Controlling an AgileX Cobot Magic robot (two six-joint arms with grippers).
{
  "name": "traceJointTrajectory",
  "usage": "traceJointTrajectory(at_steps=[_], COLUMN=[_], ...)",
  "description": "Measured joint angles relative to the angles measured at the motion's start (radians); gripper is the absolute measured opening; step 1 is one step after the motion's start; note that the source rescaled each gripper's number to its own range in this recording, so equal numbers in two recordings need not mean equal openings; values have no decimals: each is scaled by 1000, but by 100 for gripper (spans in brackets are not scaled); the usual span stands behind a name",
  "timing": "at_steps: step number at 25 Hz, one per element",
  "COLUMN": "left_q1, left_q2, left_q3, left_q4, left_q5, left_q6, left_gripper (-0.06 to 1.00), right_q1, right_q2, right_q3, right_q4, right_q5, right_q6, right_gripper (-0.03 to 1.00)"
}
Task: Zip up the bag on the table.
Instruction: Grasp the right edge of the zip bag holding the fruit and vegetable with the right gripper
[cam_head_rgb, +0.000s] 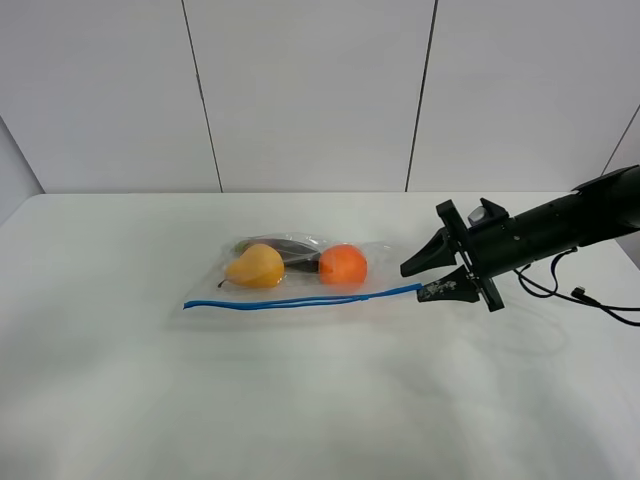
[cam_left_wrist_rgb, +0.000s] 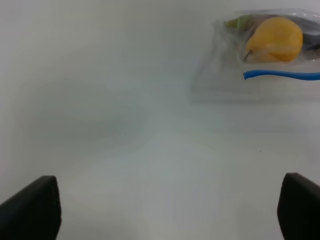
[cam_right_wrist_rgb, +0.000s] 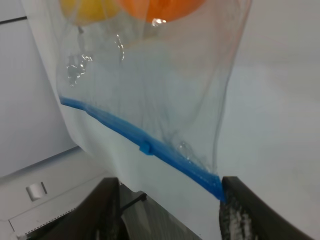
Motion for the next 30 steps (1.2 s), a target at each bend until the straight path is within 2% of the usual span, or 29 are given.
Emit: traceJointTrajectory(at_steps=[12,22,30], left_q1=[0,0,0], left_q2=[0,0,0], left_q3=[0,0,0], left_q4=[0,0,0], left_q5=[0,0,0], left_q6=[0,0,0], left_gripper=[100,100,100], right_q1=[21,21,21], right_q2=[44,45,45], right_q3=[0,0,0], right_q4=[42,45,48], right_q5=[-3,1,0], right_q6=[-18,-18,-19], right_gripper=[51,20,19])
